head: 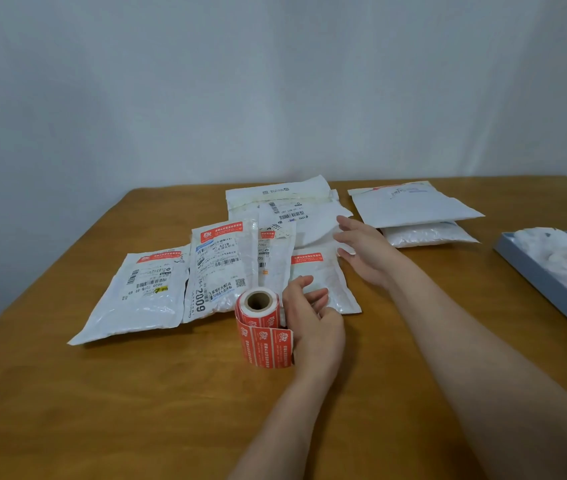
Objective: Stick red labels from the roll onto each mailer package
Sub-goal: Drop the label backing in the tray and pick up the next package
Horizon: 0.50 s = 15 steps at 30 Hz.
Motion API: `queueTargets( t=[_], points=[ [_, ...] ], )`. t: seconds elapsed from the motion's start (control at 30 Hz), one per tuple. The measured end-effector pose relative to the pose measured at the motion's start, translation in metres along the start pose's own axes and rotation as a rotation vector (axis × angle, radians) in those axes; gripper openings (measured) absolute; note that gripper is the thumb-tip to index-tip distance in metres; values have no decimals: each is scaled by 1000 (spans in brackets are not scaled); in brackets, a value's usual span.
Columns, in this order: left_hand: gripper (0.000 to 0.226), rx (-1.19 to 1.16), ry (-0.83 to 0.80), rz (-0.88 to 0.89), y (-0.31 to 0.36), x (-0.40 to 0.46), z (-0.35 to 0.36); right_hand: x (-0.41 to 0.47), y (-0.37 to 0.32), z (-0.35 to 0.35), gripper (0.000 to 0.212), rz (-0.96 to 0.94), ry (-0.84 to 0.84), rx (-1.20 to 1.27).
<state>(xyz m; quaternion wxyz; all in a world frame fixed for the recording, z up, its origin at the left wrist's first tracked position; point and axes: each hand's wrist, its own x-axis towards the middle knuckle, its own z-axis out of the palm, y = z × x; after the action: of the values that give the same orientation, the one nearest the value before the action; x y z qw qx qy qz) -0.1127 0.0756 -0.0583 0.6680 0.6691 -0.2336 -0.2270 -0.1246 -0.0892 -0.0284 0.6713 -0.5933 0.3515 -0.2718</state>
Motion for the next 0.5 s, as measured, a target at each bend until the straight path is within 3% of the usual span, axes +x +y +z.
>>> queueTargets(
  t=[0.27, 0.5],
  points=[
    [51, -2, 8, -17, -2, 2, 1, 6, 6, 1, 59, 77, -4, 405],
    [50, 10, 14, -7, -4, 2, 2, 11, 4, -1, 50, 84, 35, 323]
  ],
)
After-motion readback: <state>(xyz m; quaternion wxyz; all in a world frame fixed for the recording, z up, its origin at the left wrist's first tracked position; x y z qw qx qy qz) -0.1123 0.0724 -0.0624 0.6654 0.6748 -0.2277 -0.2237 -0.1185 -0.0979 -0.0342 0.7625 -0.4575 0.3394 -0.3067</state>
